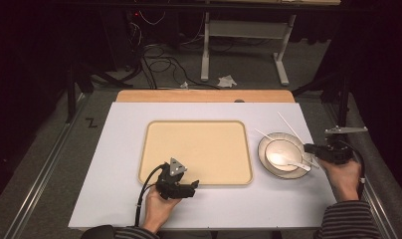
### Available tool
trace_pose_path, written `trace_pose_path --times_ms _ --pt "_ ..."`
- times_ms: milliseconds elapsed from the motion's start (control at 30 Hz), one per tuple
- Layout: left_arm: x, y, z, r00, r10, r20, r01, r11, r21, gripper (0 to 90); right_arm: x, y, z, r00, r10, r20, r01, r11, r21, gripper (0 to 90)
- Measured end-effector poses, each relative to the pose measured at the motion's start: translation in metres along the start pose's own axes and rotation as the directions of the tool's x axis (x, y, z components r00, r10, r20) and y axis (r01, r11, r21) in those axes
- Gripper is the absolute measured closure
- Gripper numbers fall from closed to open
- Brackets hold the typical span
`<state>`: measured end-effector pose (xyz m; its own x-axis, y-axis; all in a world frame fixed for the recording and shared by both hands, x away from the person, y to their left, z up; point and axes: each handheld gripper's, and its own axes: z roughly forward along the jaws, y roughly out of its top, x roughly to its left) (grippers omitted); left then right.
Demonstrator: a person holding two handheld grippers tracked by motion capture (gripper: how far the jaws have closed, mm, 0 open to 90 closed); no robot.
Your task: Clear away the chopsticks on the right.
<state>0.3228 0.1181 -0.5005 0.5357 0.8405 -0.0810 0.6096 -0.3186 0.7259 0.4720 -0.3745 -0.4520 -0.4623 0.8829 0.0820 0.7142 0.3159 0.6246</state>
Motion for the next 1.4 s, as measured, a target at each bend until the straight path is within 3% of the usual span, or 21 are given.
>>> trace_pose_path --times_ms 667,867,1400 --pt "-0.006 0.02 0.019 0.9973 0.047 0.056 -0.047 0.9989 0.004 30.0 0.018 -0.021 -0.047 0.9996 0.02 -0.018 -0.022 0.996 -0.082 85.7" --pt "-0.011 0.025 0.026 0.9954 0.078 0.056 -0.079 0.9968 0.009 30.2 0.039 -0.024 -0.065 0.9995 -0.005 -0.03 0.002 0.993 -0.117 85.7" --pt "-0.02 0.037 0.038 0.989 0.121 0.085 -0.123 0.9922 0.02 30.3 0.08 -0.033 -0.079 0.9973 -0.042 -0.06 0.034 0.992 -0.124 85.6"
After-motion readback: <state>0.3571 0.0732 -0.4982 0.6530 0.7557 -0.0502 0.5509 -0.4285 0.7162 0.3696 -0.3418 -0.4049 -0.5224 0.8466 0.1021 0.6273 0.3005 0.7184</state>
